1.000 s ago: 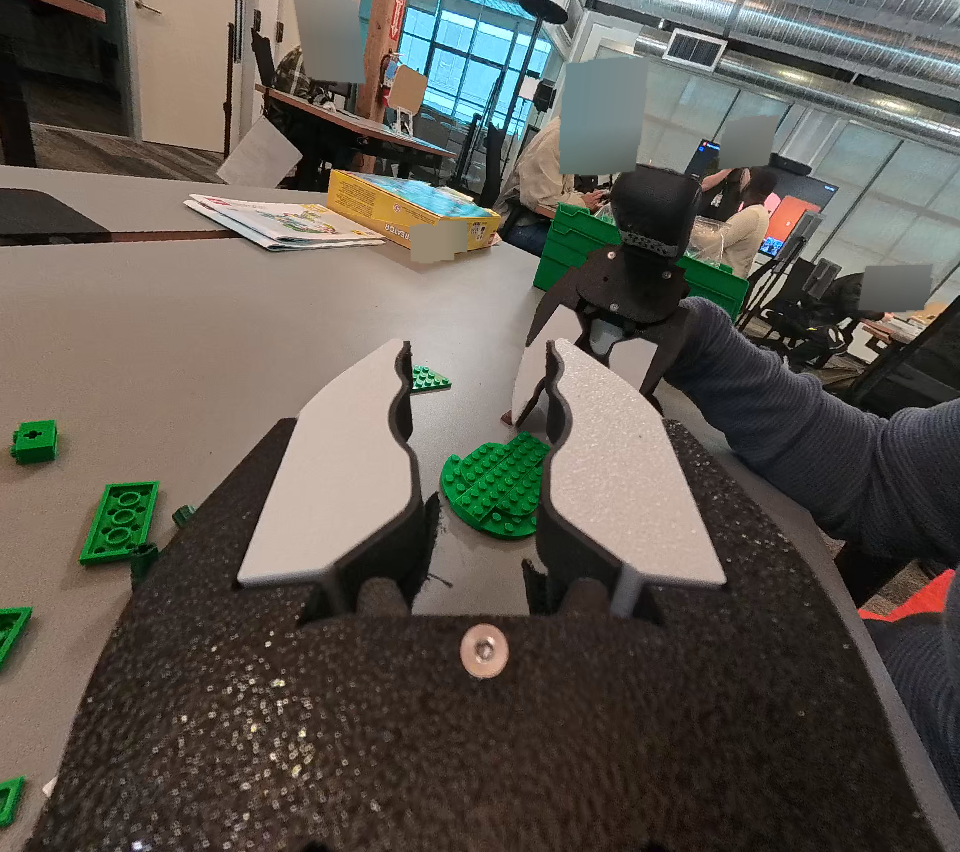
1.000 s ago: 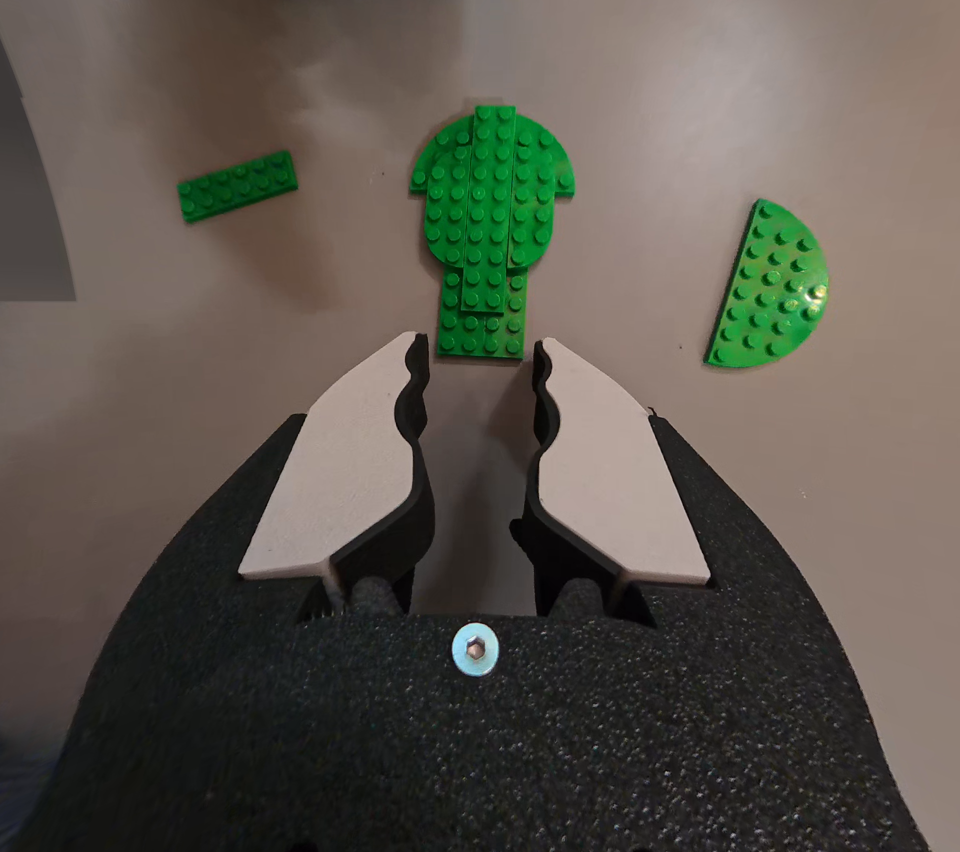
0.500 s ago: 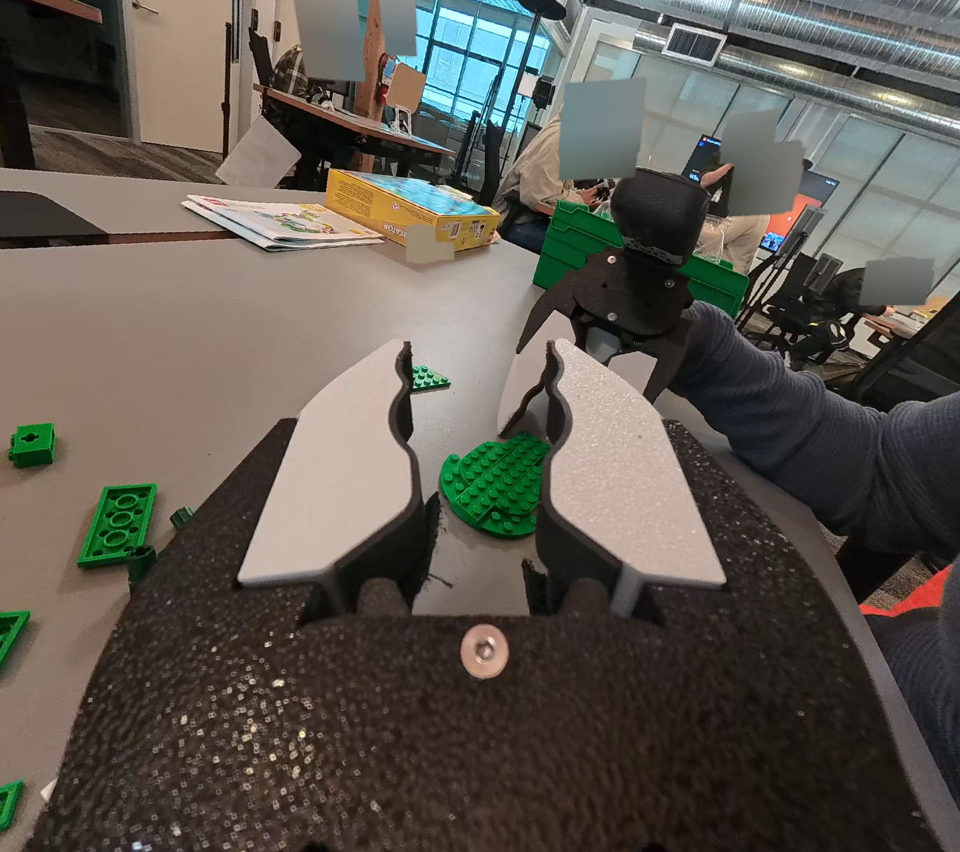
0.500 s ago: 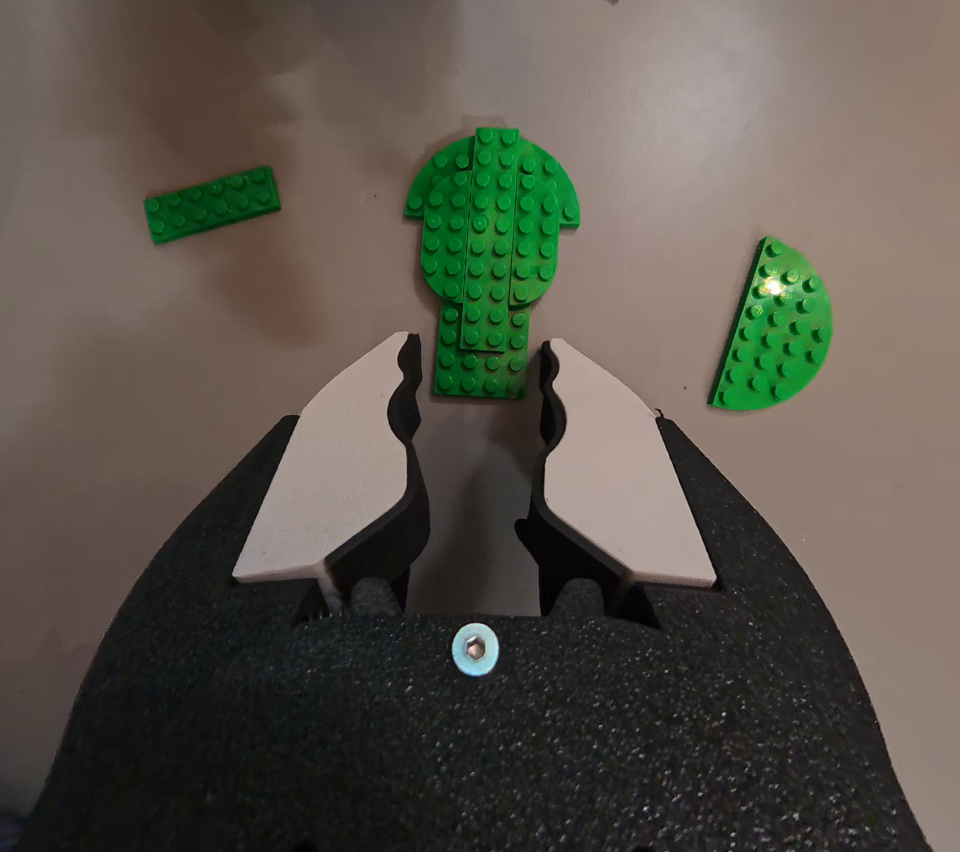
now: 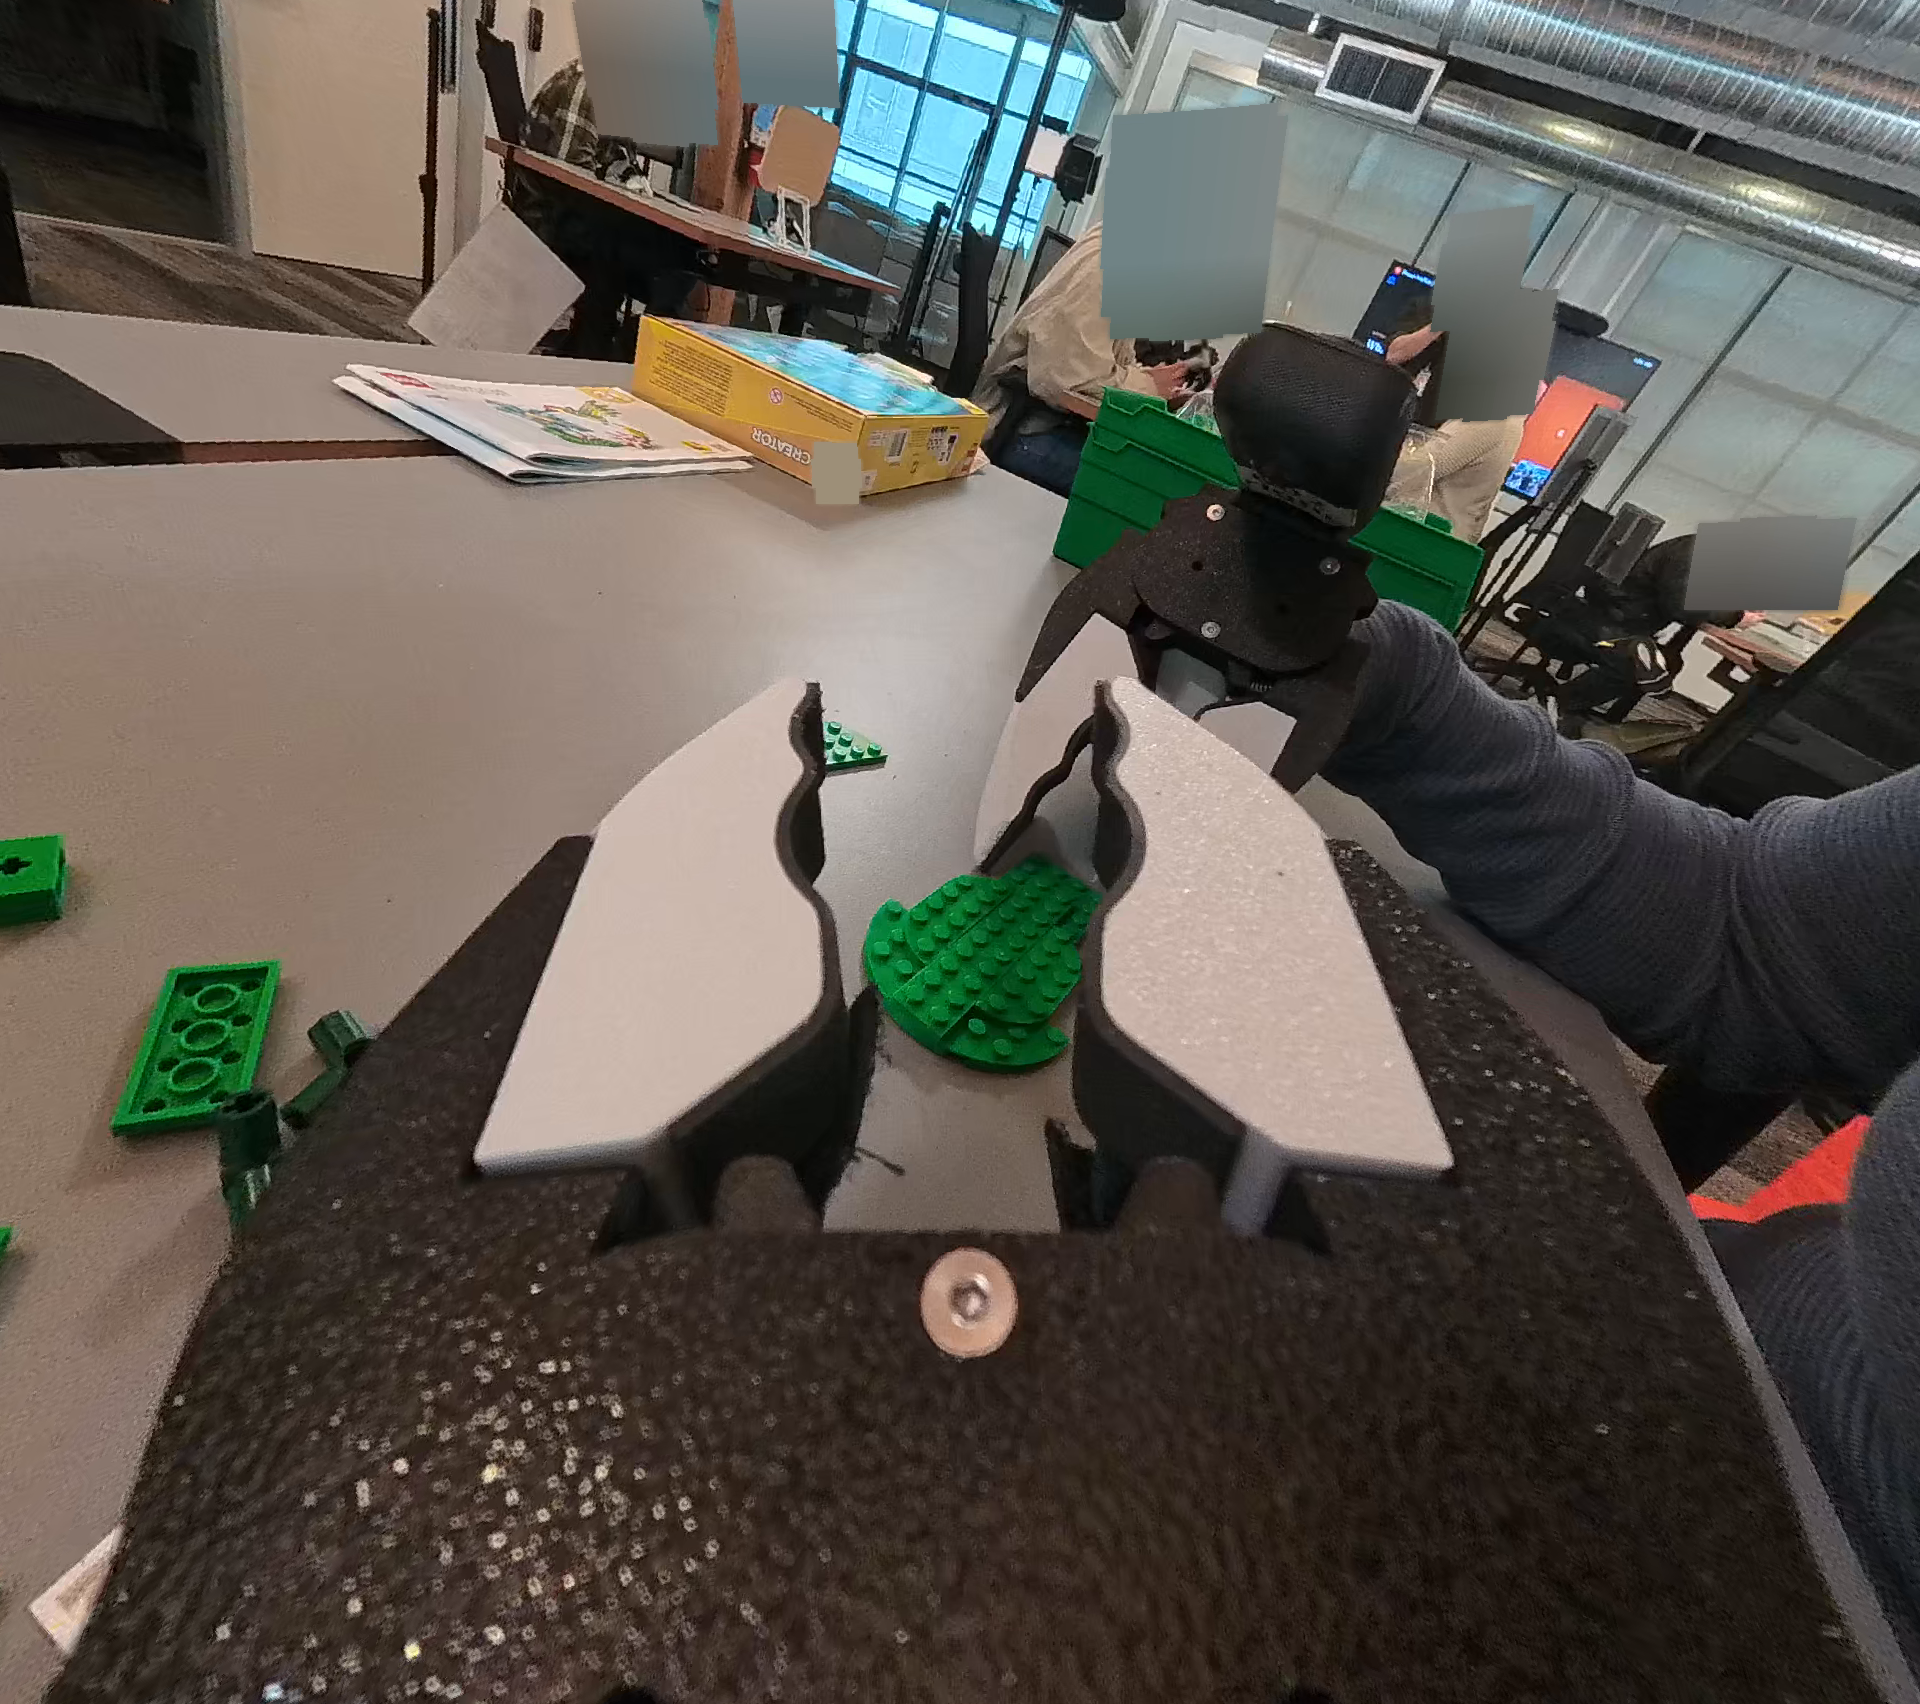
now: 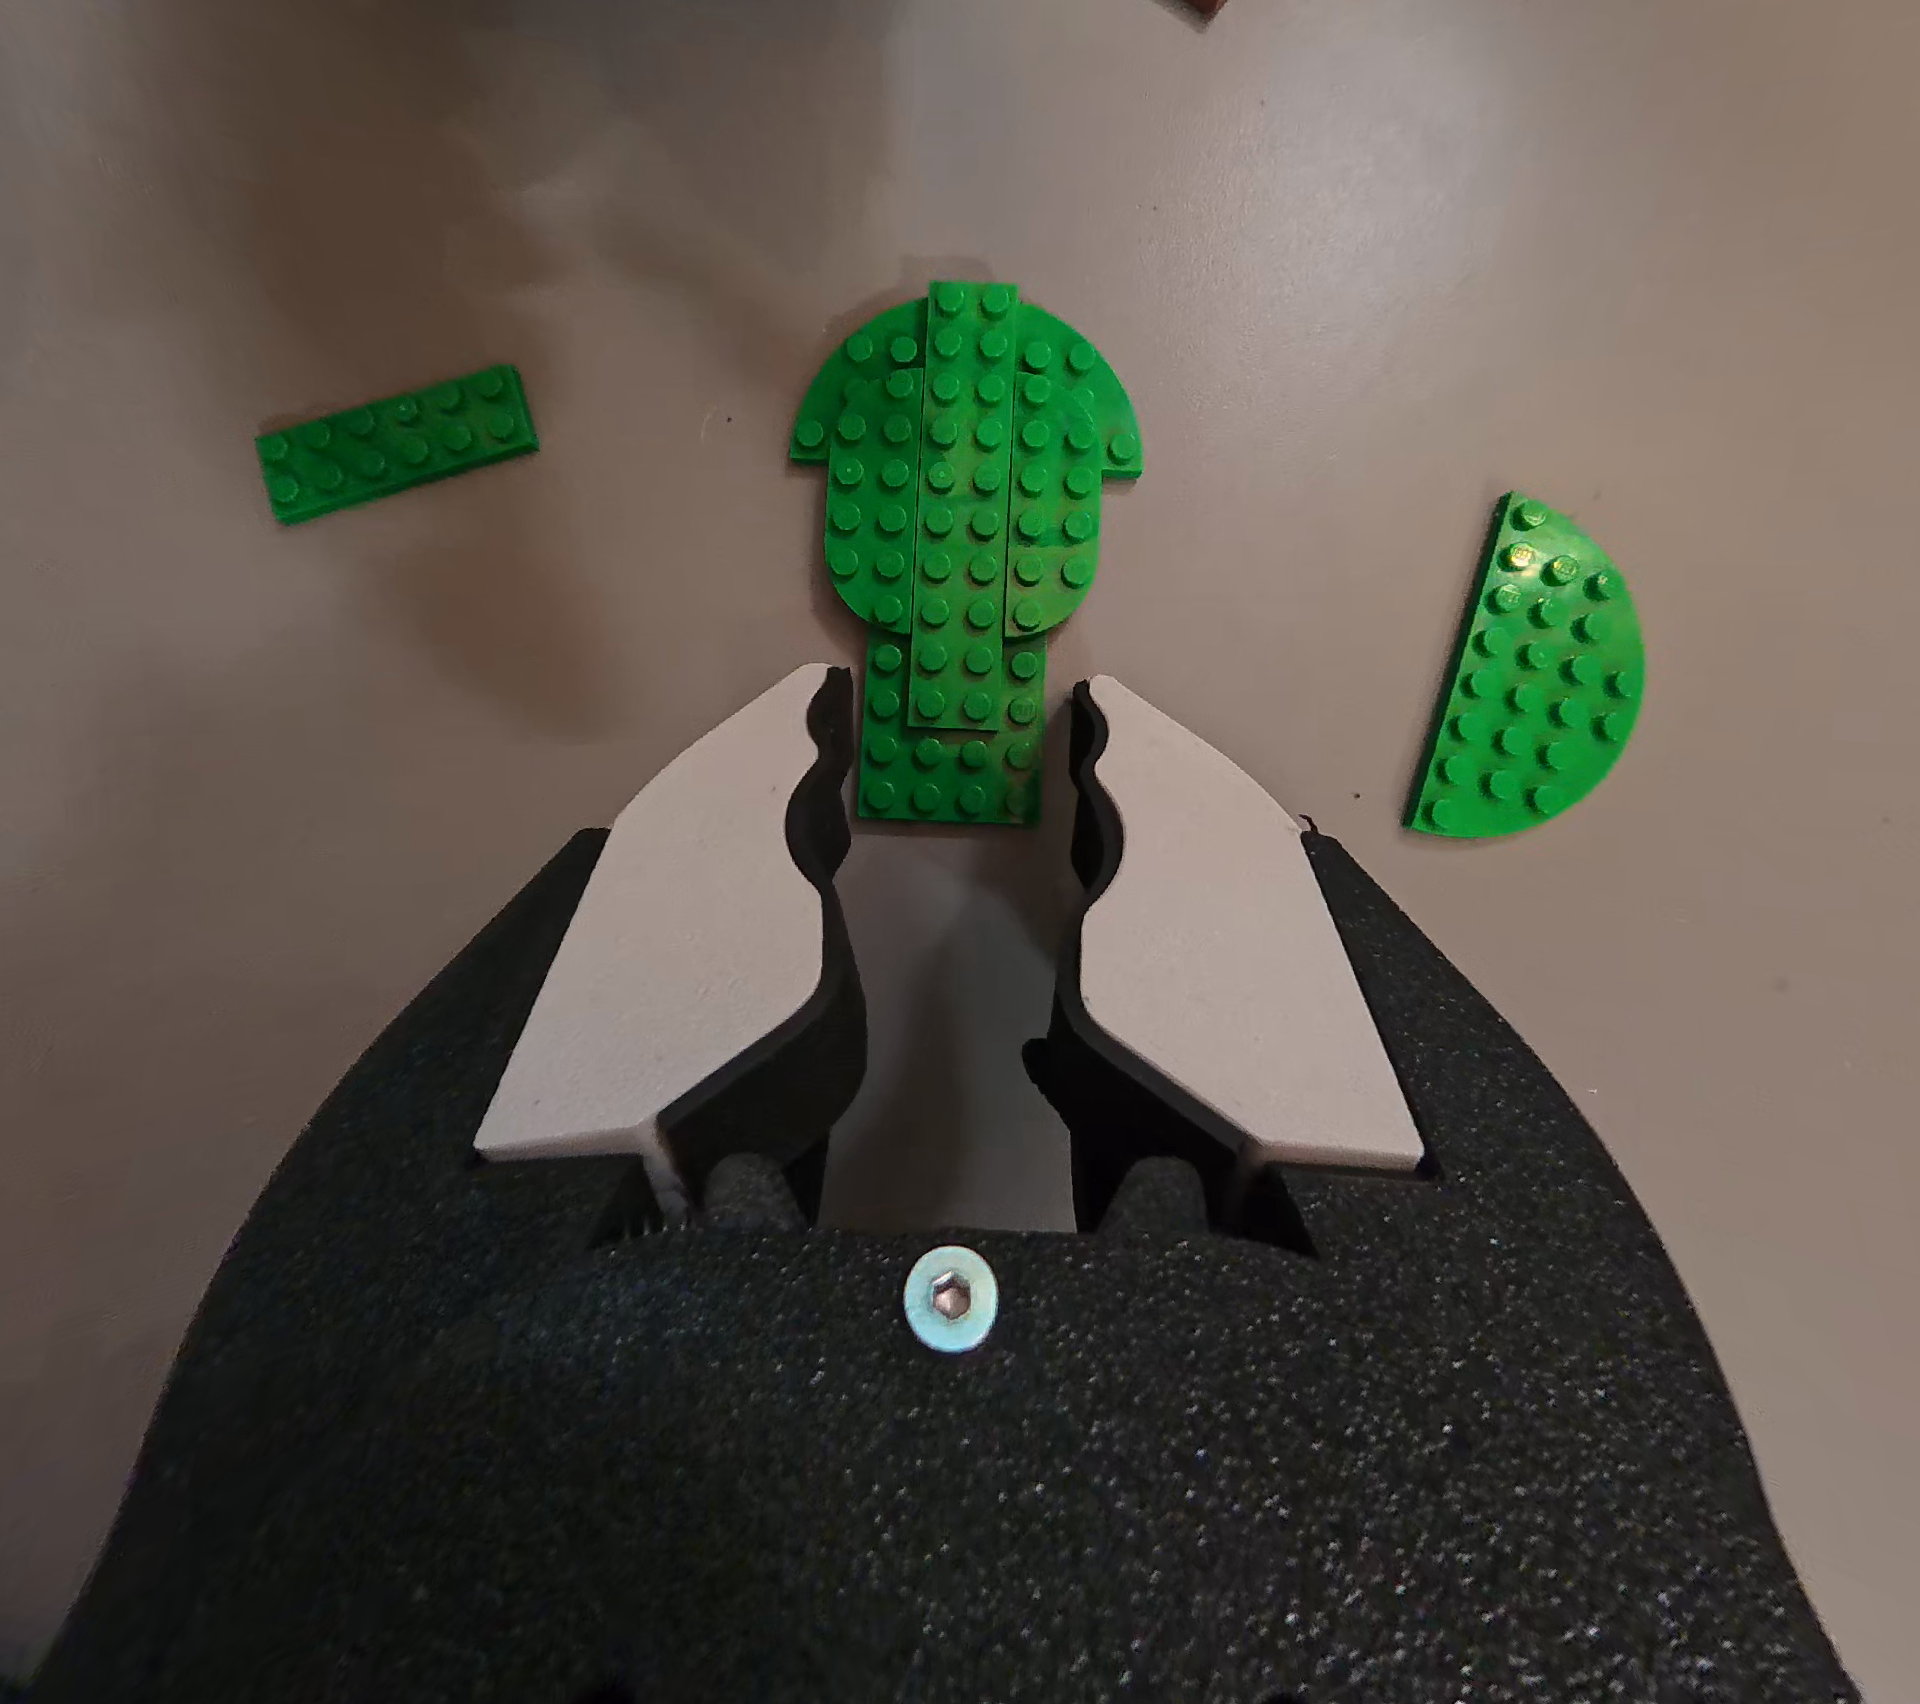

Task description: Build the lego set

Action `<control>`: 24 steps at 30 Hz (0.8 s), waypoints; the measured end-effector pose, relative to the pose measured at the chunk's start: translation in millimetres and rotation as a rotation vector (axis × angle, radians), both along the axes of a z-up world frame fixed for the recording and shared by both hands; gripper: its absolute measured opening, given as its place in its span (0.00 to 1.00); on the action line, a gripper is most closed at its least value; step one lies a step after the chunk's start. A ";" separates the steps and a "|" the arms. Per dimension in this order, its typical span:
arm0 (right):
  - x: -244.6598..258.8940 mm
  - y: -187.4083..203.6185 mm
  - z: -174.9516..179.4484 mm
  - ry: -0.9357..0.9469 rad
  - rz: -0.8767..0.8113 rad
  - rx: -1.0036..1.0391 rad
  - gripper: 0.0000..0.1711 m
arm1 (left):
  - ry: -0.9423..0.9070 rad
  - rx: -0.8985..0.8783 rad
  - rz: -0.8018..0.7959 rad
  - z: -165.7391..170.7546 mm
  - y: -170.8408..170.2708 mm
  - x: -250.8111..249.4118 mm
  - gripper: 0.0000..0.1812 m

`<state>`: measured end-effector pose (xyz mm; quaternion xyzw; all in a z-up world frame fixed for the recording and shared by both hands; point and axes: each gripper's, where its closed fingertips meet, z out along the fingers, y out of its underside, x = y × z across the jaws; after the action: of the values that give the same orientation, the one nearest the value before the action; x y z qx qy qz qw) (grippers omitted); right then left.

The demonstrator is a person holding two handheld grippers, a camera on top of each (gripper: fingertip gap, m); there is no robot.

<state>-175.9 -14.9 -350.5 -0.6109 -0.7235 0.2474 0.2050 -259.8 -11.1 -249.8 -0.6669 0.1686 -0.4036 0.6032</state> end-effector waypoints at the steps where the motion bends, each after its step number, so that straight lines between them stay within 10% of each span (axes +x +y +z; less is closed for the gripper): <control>1: -0.1 0.6 -0.2 -0.001 0.000 0.007 0.22 | 0.002 0.001 0.001 0.0 0.0 0.0 0.27; 24: -2.0 0.0 0.7 0.002 0.069 0.136 0.19 | 0.004 0.003 0.000 0.1 0.3 0.0 0.27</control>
<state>-178.0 -14.9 -349.7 -0.5700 -0.7592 0.2053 0.2378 -259.8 -10.8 -249.7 -0.6669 0.1703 -0.4019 0.6039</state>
